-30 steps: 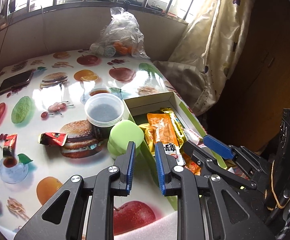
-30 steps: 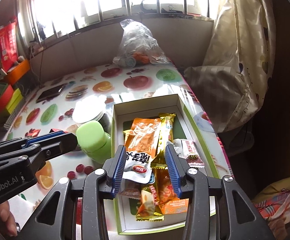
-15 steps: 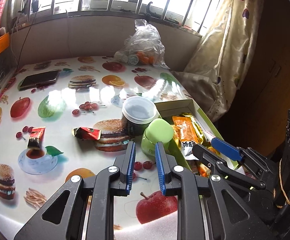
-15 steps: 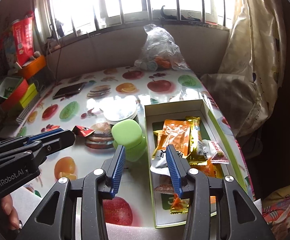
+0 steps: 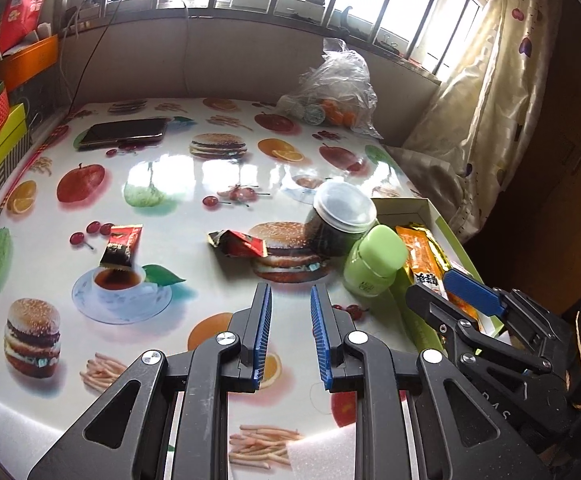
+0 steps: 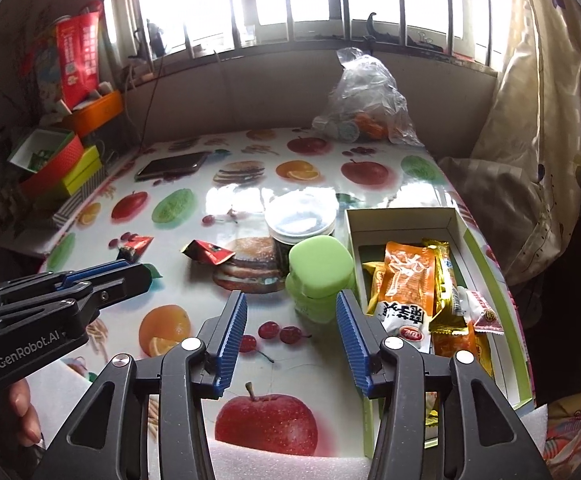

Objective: Organize snacks
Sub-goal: 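Move both open grippers from the box to the red candy packets, then grasp a red-gold candy with the right gripper while the left grasps the dark red candy, then lift both red candies and carry them over the green box, then lower both candies into the box and open both grippers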

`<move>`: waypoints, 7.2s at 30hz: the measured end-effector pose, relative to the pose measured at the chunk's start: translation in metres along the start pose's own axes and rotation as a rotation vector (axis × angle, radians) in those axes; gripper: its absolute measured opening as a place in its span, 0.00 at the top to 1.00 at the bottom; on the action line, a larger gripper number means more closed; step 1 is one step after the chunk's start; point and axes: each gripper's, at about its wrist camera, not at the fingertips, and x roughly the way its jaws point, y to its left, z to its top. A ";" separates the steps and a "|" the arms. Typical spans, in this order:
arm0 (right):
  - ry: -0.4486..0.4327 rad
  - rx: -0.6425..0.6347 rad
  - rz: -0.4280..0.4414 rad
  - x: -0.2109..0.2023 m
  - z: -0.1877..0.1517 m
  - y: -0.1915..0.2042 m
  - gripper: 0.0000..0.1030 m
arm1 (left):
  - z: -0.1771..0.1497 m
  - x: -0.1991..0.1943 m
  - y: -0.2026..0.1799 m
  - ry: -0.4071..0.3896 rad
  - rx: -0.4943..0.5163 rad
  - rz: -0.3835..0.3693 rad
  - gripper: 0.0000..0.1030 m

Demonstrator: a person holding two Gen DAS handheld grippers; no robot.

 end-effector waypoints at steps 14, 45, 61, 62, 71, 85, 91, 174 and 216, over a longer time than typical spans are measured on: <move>0.070 -0.109 0.071 0.043 0.006 0.046 0.54 | -0.014 0.007 0.071 0.027 -0.126 0.065 0.79; 0.237 -0.251 0.072 0.167 0.042 0.093 0.46 | 0.024 0.067 0.154 0.106 -0.188 0.156 0.38; 0.245 -0.205 0.078 0.178 0.043 0.090 0.53 | 0.032 0.089 0.156 0.104 -0.154 0.194 0.63; 0.243 -0.205 0.078 0.177 0.043 0.090 0.56 | 0.032 0.089 0.157 0.105 -0.156 0.193 0.65; 0.233 -0.207 0.083 0.172 0.041 0.094 0.68 | 0.028 0.086 0.155 0.099 -0.158 0.183 0.70; 0.201 -0.157 0.093 0.147 0.028 0.092 0.74 | 0.012 0.067 0.132 0.079 -0.129 0.138 0.71; 0.184 -0.133 0.103 0.131 0.019 0.090 0.74 | 0.007 0.054 0.121 0.068 -0.119 0.120 0.71; 0.043 0.267 -0.278 -0.014 -0.043 -0.128 0.74 | 0.021 0.077 -0.131 0.091 0.230 -0.218 0.70; 0.038 0.304 -0.309 0.009 -0.056 -0.151 0.65 | 0.009 0.135 -0.160 0.187 0.311 -0.147 0.66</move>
